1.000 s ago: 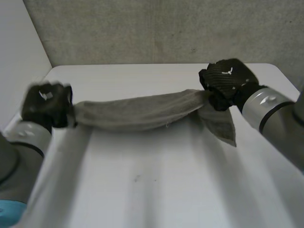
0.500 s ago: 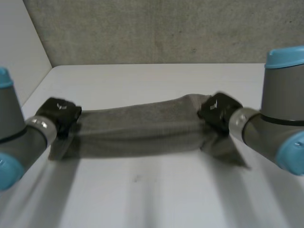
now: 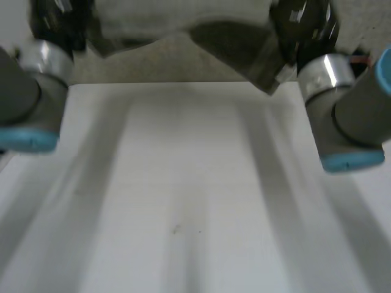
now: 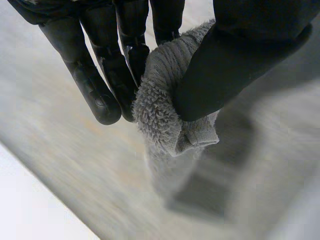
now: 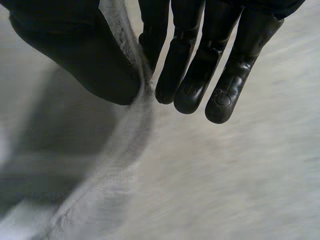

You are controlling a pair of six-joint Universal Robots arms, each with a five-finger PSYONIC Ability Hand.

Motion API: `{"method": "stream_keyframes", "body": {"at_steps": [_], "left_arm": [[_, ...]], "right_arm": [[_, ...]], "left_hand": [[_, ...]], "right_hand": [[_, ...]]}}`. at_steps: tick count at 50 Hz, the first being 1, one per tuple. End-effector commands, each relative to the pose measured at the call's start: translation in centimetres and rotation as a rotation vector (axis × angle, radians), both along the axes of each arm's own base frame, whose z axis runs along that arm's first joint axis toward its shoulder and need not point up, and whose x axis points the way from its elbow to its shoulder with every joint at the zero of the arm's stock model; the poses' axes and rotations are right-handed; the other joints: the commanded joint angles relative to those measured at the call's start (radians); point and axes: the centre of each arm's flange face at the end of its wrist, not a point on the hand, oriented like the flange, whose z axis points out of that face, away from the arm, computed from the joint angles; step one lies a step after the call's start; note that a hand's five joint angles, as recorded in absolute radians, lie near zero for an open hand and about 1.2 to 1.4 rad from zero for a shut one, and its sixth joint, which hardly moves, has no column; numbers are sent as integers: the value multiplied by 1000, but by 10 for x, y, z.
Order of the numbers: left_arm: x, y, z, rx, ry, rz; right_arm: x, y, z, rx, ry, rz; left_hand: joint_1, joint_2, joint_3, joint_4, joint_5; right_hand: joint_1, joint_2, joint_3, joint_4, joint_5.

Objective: Fold the towel.

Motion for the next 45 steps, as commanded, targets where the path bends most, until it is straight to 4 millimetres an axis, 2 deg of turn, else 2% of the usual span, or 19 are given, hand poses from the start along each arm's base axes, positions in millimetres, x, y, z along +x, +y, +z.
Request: {"method": "stream_keyframes", "body": {"at_steps": [1, 2, 4, 5, 6, 7, 9, 13, 15, 18, 20, 24, 27, 36, 45], "left_arm": [[14, 43, -132, 416, -163, -63], [14, 43, -132, 416, -164, -63], [18, 57, -164, 519, -202, -69], [18, 57, -164, 519, -202, -69], [20, 62, -173, 547, -218, -69], [20, 62, -173, 547, -218, -69], [23, 69, -182, 586, -246, -65], [26, 74, -185, 608, -265, -58], [31, 74, -180, 611, -263, -43], [34, 74, -175, 607, -259, -35], [38, 75, -166, 597, -252, -28], [39, 77, -159, 588, -242, -26], [38, 80, -152, 582, -237, -30], [38, 84, -125, 522, -217, -33], [38, 83, -113, 493, -184, -34]], "right_arm": [[-12, 43, -98, 461, 241, 109], [-12, 44, -98, 462, 242, 109], [-13, 58, -134, 619, 310, 171], [-13, 58, -134, 620, 310, 171], [-13, 62, -152, 690, 332, 195], [-13, 62, -152, 691, 332, 195], [-14, 62, -169, 763, 343, 202], [-22, 53, -172, 815, 276, 179], [-32, 42, -166, 871, 138, 144], [-36, 37, -162, 896, 61, 129], [-50, 25, -153, 929, -81, 86], [-66, 16, -146, 947, -190, 41], [-77, 11, -146, 973, -261, 7], [-93, 21, -167, 1098, -402, -53], [-96, 35, -180, 1199, -544, -81]], "left_hand": [[258, 190, 186, 179, 207], [258, 190, 186, 179, 207], [258, 190, 186, 179, 207], [258, 190, 186, 179, 207], [258, 190, 186, 179, 207], [258, 190, 186, 179, 207], [258, 190, 186, 179, 207], [258, 190, 186, 179, 207], [258, 190, 186, 179, 207], [258, 190, 186, 179, 207], [258, 190, 186, 179, 207], [258, 190, 186, 179, 207], [258, 190, 186, 179, 207], [258, 190, 186, 179, 207], [258, 190, 186, 179, 207]], "right_hand": [[431, 215, 209, 201, 224], [431, 215, 209, 201, 224], [431, 215, 209, 201, 224], [431, 215, 209, 201, 224], [431, 215, 209, 201, 224], [431, 215, 209, 201, 224], [431, 215, 209, 201, 224], [431, 215, 209, 201, 224], [339, 123, 117, 110, 132], [227, 10, 5, -3, 20], [4, -212, -217, -225, -202], [-46, -263, -268, -276, -253], [-210, -426, -432, -440, -417], [-586, -803, -808, -816, -793], [-572, -789, -794, -802, -779]]}}
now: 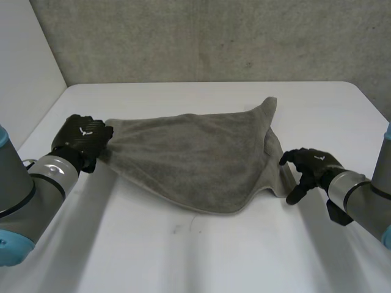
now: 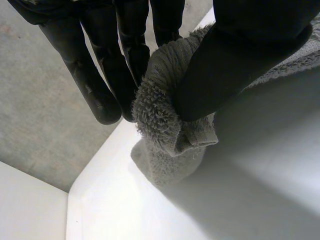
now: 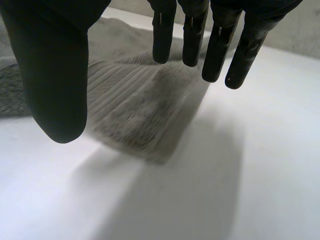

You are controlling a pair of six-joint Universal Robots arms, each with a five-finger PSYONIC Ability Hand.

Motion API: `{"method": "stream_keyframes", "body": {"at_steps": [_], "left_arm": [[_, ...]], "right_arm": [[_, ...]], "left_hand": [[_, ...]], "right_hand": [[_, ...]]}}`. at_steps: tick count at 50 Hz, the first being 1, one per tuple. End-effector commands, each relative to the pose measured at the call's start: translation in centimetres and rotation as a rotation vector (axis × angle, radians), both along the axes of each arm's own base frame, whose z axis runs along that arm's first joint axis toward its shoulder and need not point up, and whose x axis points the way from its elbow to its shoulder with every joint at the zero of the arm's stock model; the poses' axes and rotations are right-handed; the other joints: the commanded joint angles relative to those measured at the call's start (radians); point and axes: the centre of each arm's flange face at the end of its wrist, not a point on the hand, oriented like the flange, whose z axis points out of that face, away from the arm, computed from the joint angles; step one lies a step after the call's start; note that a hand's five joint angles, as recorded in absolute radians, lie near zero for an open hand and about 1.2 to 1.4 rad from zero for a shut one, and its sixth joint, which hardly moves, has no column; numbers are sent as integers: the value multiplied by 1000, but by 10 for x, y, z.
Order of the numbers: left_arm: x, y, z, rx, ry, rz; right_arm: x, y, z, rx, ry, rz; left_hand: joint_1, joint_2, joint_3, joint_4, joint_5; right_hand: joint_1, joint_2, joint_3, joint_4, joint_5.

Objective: Fold the towel.

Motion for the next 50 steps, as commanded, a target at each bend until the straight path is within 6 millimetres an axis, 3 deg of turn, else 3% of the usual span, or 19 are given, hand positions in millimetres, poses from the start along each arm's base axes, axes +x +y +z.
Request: {"method": "stream_keyframes", "body": {"at_steps": [1, 11, 26, 32, 35, 37, 38, 39, 40, 41, 43, 45, 46, 48, 49, 50], "left_arm": [[-1, 0, 12, -25, 43, 4], [2, -3, 22, -33, 107, 26], [7, -3, 19, -5, 105, 39], [7, -4, 20, -8, 106, 37], [7, -4, 20, -8, 106, 38], [8, -5, 20, -9, 106, 42], [8, -5, 20, -9, 106, 42], [9, -5, 19, -7, 105, 45], [9, -5, 19, -7, 105, 45], [9, -5, 19, -6, 105, 48], [9, -5, 19, -6, 105, 48], [10, -5, 17, 1, 102, 53], [10, -5, 17, 1, 102, 53], [10, -4, 17, 7, 101, 52], [10, -2, 16, 18, 96, 50], [10, 0, 17, 30, 91, 51]], "right_arm": [[-2, 13, -13, 94, -106, -69], [1, 14, -16, 80, -169, -98], [38, 10, -27, 3, -166, -54], [41, 7, -33, 3, -154, -65], [40, 0, -35, -29, -139, -92], [42, -8, -36, -78, -140, -112], [42, -8, -37, -78, -140, -112], [42, -13, -35, -110, -137, -118], [42, -13, -35, -110, -137, -118], [41, -17, -30, -149, -126, -125], [39, -22, -22, -200, -114, -134], [39, -26, 13, -325, -95, -114], [39, -26, 13, -326, -95, -114], [38, -23, 67, -493, -54, -78], [38, -23, 68, -494, -54, -78], [38, -18, 90, -564, -13, -48]], "left_hand": [[258, 190, 184, 179, 207], [258, 190, 184, 179, 207], [258, 190, 184, 179, 207], [258, 190, 184, 179, 207], [258, 190, 184, 179, 207], [258, 190, 184, 179, 207], [258, 190, 184, 179, 207], [258, 190, 184, 179, 207], [258, 190, 184, 179, 207], [258, 190, 184, 179, 207], [258, 190, 184, 179, 207], [258, 190, 184, 179, 207], [258, 190, 184, 179, 207], [258, 190, 184, 179, 207], [258, 190, 184, 179, 207], [258, 190, 184, 179, 207]], "right_hand": [[56, -3, 13, 24, 24], [59, 0, 16, 27, 27], [132, 74, 89, 100, 101], [170, 112, 128, 138, 139], [255, 197, 213, 223, 224], [515, 457, 473, 483, 484], [517, 458, 474, 485, 485], [772, 714, 730, 740, 741], [775, 717, 732, 743, 744], [1053, 995, 1010, 1021, 1022], [1056, 997, 1013, 1024, 1025], [1056, 997, 1013, 1024, 1025], [1056, 997, 1013, 1024, 1025], [1056, 997, 1013, 1024, 1025], [1056, 997, 1013, 1024, 1025], [1056, 997, 1013, 1024, 1025]]}}
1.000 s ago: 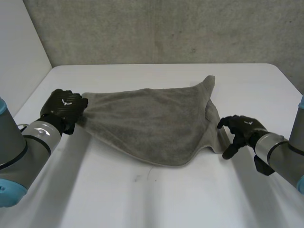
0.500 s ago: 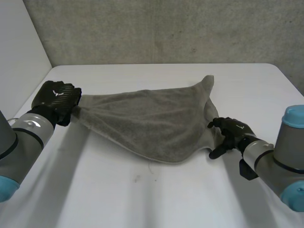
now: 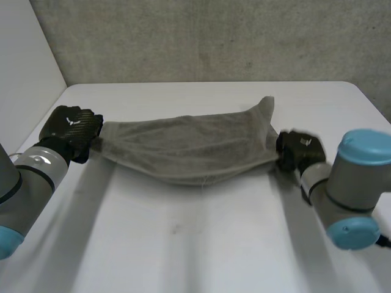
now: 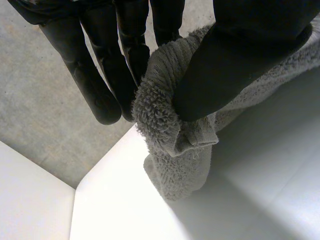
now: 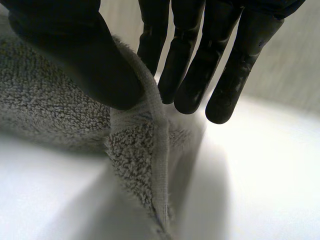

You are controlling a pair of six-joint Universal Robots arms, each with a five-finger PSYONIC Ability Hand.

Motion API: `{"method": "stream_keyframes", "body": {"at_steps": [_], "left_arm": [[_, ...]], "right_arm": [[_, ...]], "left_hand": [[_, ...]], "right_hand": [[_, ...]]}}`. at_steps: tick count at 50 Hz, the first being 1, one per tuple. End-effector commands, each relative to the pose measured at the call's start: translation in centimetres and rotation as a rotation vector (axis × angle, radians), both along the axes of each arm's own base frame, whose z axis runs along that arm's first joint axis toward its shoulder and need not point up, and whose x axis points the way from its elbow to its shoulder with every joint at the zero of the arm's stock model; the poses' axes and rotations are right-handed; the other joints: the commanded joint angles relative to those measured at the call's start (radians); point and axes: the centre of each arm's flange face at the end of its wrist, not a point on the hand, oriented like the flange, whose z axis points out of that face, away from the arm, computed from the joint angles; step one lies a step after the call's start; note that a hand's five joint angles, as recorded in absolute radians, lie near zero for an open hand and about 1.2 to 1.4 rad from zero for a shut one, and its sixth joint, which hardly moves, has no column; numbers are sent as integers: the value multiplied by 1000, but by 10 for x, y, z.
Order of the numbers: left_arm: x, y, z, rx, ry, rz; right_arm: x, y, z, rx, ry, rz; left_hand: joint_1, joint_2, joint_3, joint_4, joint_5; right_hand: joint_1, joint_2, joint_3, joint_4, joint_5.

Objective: Fold the towel.

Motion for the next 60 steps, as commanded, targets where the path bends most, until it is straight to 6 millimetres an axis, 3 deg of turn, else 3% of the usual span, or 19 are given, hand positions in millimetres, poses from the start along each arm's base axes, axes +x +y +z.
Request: {"method": "stream_keyframes", "body": {"at_steps": [1, 3, 8, 14, 20, 25, 27, 30, 34, 39, 41, 44, 46, 47, 49, 52, 55, 57, 60], "left_arm": [[1, 5, -1, 33, -12, 0], [3, 13, 6, 63, -20, 0], [6, 27, 15, 125, -45, -7], [12, 51, 14, 283, -127, -22], [16, 66, 6, 377, -248, -56], [16, 57, 0, 359, -303, -73], [10, 38, -15, 344, -317, -82], [1, 12, -20, 285, -309, -79], [-7, -18, -19, 210, -297, -58], [-27, -65, 17, -14, -245, -17], [-37, -93, 68, -252, -164, 27], [-39, -103, 98, -389, -117, 46], [-41, -110, 146, -620, -20, 73], [-41, -110, 146, -621, -19, 73], [-39, -103, 179, -763, 64, 80], [-38, -100, 184, -786, 86, 79], [-37, -96, 164, -720, 65, 60], [-36, -95, 130, -623, 29, 44], [-37, -93, 110, -567, 10, 30]], "right_arm": [[-2, 4, 100, -331, 122, 39], [0, 16, 131, -416, 282, 110], [-12, 34, 159, -424, 581, 180], [-29, 58, 163, -267, 837, 284], [-31, 74, 156, -167, 892, 368], [-29, 67, 144, -137, 897, 388], [-23, 48, 118, -95, 902, 407], [-17, 22, 104, -124, 899, 368], [-8, -8, 106, -224, 907, 271], [19, -49, 147, -537, 850, 73], [26, -67, 200, -806, 750, -88], [29, -68, 228, -944, 689, -161], [27, -56, 278, -1161, 558, -282], [27, -56, 278, -1162, 557, -282], [23, -42, 296, -1225, 489, -304], [22, -38, 294, -1211, 484, -290], [21, -34, 276, -1142, 498, -241], [19, -34, 240, -1031, 537, -169], [17, -32, 224, -979, 550, -132]], "left_hand": [[258, 190, 184, 178, 207], [258, 190, 184, 178, 207], [258, 190, 184, 178, 207], [258, 190, 184, 178, 207], [258, 190, 184, 178, 207], [258, 190, 184, 178, 207], [258, 190, 184, 178, 207], [258, 190, 184, 178, 207], [258, 190, 184, 178, 207], [258, 190, 184, 178, 207], [258, 190, 184, 178, 207], [258, 190, 184, 178, 207], [258, 190, 184, 178, 207], [258, 190, 184, 178, 207], [258, 190, 184, 178, 207], [258, 190, 184, 178, 207], [258, 190, 184, 178, 207], [258, 190, 184, 178, 207], [258, 190, 184, 178, 207]], "right_hand": [[437, 224, 214, 207, 256], [437, 224, 214, 207, 256], [437, 224, 214, 207, 256], [437, 224, 214, 207, 256], [437, 224, 214, 207, 256], [437, 224, 214, 207, 256], [437, 224, 214, 207, 256], [437, 224, 214, 207, 256], [437, 224, 214, 207, 256], [437, 224, 214, 207, 256], [437, 224, 214, 207, 256], [437, 224, 214, 207, 256], [437, 224, 214, 207, 256], [437, 224, 214, 207, 256], [437, 224, 214, 207, 256], [437, 224, 214, 207, 256], [437, 224, 214, 207, 256], [437, 224, 214, 207, 256], [437, 224, 214, 207, 256]]}}
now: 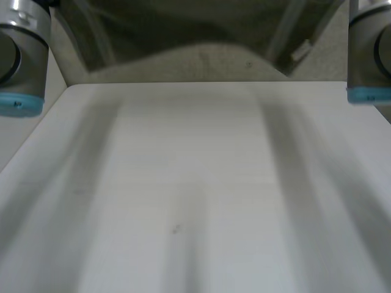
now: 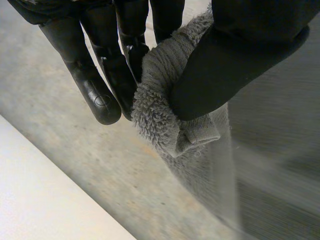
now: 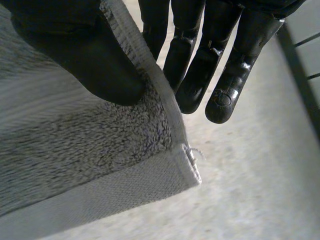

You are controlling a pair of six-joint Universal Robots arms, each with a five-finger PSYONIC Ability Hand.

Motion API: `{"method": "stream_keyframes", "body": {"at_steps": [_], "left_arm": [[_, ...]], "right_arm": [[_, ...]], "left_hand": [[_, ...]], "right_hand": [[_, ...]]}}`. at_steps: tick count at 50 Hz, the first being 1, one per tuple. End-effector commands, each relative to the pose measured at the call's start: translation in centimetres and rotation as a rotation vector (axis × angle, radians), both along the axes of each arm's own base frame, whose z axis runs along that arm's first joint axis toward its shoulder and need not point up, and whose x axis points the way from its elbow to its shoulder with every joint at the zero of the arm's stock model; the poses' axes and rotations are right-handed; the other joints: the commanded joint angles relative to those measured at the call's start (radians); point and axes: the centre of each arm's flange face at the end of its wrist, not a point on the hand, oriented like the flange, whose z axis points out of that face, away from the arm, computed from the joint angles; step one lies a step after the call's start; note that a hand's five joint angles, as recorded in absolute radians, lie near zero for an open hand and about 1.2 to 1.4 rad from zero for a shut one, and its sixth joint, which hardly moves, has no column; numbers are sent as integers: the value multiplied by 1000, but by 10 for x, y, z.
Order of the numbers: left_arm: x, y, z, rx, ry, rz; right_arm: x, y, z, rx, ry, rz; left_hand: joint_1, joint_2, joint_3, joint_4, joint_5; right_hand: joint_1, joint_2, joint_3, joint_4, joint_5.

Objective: Fold the towel.

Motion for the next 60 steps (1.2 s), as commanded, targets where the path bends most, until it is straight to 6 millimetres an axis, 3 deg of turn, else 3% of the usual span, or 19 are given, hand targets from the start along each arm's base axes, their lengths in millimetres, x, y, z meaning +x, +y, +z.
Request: {"method": "stream_keyframes", "body": {"at_steps": [1, 2, 3, 5, 6, 8, 9, 10, 11, 13, 18, 22, 25, 27, 33, 41, 51, 60], "left_arm": [[2, 7, -77, 225, -81, -25], [4, 10, -99, 286, -102, -34], [4, 10, -100, 287, -103, -34], [9, 17, -146, 417, -146, -52], [9, 17, -146, 418, -147, -52], [15, 25, -191, 547, -188, -72], [15, 25, -191, 547, -188, -72], [16, 31, -209, 600, -209, -84], [16, 31, -209, 601, -209, -84], [20, 43, -241, 698, -250, -97], [32, 59, -267, 793, -334, -67], [46, 65, -271, 829, -402, -31], [59, 69, -262, 844, -436, 2], [62, 75, -252, 849, -440, 8], [60, 88, -231, 845, -435, -3], [53, 106, -211, 872, -322, -66], [36, 130, -224, 1002, -153, -188], [35, 129, -242, 1043, -148, -180]], "right_arm": [[-4, 9, -75, 282, 97, 55], [-4, 14, -90, 339, 124, 74], [-4, 14, -91, 340, 124, 74], [-4, 24, -127, 479, 184, 102], [-4, 25, -127, 480, 184, 102], [-8, 33, -166, 639, 238, 110], [-8, 33, -166, 640, 238, 110], [-8, 36, -193, 736, 268, 115], [-8, 36, -194, 737, 268, 115], [-10, 45, -238, 897, 314, 119], [-16, 60, -260, 1028, 346, 122], [-18, 67, -260, 1059, 351, 123], [-20, 71, -250, 1065, 332, 128], [-21, 77, -226, 1043, 288, 138], [-24, 82, -190, 1009, 208, 160], [-26, 89, -165, 974, 193, 166], [-26, 91, -149, 942, 150, 179], [-27, 87, -142, 939, 98, 192]], "left_hand": [[260, 190, 180, 178, 201], [260, 190, 180, 178, 201], [260, 190, 180, 178, 201], [260, 190, 180, 178, 201], [260, 190, 180, 178, 201], [260, 190, 180, 178, 201], [260, 190, 180, 178, 201], [260, 190, 180, 178, 201], [260, 190, 180, 178, 201], [260, 190, 180, 178, 201], [260, 190, 180, 178, 201], [175, 105, 95, 93, 116], [-4, -74, -84, -86, -63], [-328, -398, -408, -410, -387], [-608, -678, -688, -690, -667], [-919, -989, -999, -1001, -979], [-908, -978, -988, -990, -968], [-832, -902, -912, -914, -891]], "right_hand": [[434, 215, 213, 202, 228], [434, 215, 213, 202, 228], [434, 215, 213, 202, 228], [434, 215, 213, 202, 228], [434, 215, 213, 202, 228], [434, 215, 213, 202, 228], [434, 215, 213, 202, 228], [434, 215, 213, 202, 228], [434, 215, 213, 202, 228], [434, 215, 213, 202, 228], [434, 215, 213, 202, 228], [434, 215, 213, 202, 228], [434, 215, 213, 202, 228], [434, 215, 213, 202, 228], [434, 215, 213, 202, 228], [434, 215, 213, 202, 228], [434, 215, 213, 202, 228], [434, 215, 213, 202, 228]]}}
